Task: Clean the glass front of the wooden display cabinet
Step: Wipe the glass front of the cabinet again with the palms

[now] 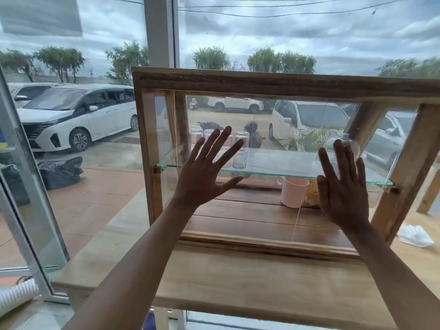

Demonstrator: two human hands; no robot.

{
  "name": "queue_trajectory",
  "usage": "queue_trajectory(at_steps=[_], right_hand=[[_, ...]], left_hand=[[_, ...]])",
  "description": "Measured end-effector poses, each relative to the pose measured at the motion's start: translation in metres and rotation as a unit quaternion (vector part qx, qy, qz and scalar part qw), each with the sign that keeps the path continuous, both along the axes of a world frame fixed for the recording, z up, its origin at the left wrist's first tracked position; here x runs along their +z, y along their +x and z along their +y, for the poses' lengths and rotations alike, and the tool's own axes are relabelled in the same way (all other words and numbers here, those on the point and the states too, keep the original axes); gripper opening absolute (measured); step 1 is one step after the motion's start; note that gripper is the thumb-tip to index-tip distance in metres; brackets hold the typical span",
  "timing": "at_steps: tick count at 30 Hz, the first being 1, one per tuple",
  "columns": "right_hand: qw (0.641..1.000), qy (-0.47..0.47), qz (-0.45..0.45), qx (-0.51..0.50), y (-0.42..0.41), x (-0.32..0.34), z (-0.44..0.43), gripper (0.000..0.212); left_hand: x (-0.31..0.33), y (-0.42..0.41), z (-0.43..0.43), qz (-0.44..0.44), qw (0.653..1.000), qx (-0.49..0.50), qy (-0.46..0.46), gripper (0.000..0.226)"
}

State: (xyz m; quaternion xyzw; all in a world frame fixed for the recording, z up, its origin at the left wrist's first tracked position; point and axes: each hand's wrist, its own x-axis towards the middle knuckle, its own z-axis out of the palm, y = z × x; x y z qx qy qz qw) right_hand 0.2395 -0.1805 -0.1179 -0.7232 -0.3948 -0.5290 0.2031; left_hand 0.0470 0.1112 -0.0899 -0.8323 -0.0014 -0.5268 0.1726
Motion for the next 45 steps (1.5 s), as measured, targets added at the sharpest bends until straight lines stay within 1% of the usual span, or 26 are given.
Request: queue_trajectory(at_steps=[5,8,14,16,20,24,26,32,37,45], right_hand=[[1.0,0.006,0.013,0.003,-0.004,-0.002,0.002,0.057],[1.0,0.01,0.017,0.0,-0.009,-0.002,0.005,0.058],[1.0,-0.003,0.014,0.005,-0.013,0.001,-0.001,0.06],[1.0,-0.018,0.001,-0.003,-0.009,0.005,-0.007,0.063],[0.999,-0.028,-0.02,-0.008,-0.003,0.01,-0.011,0.067],[1.0,-0.018,-0.013,0.001,0.0,0.008,-0.008,0.068],[1.0,-0.016,-0.016,0.001,0.002,0.008,-0.006,0.068],[1.0,-0.008,-0.029,-0.003,0.007,0.005,-0.004,0.067],[1.0,-0.006,-0.029,-0.009,0.007,0.004,-0.003,0.067],[0.999,-0.009,-0.031,-0.013,0.008,0.005,-0.004,0.067]], left_hand=[[-0.002,-0.009,0.003,0.005,1.0,0.013,-0.019,0.081],[-0.009,-0.004,-0.016,-0.018,0.997,0.002,-0.069,0.079],[-0.014,0.026,-0.087,-0.069,0.975,-0.021,-0.208,0.109],[-0.019,0.032,-0.1,-0.072,0.968,-0.03,-0.237,0.114],[-0.045,0.036,-0.111,-0.063,0.966,-0.035,-0.248,0.123],[-0.055,0.048,-0.133,-0.058,0.958,0.001,-0.282,0.141],[-0.053,0.053,-0.142,-0.052,0.952,0.016,-0.302,0.146],[-0.053,0.057,-0.146,-0.048,0.95,0.032,-0.308,0.15],[-0.047,0.059,-0.156,-0.033,0.939,0.049,-0.338,0.153],[-0.051,0.058,-0.152,-0.048,0.944,0.044,-0.324,0.151]])
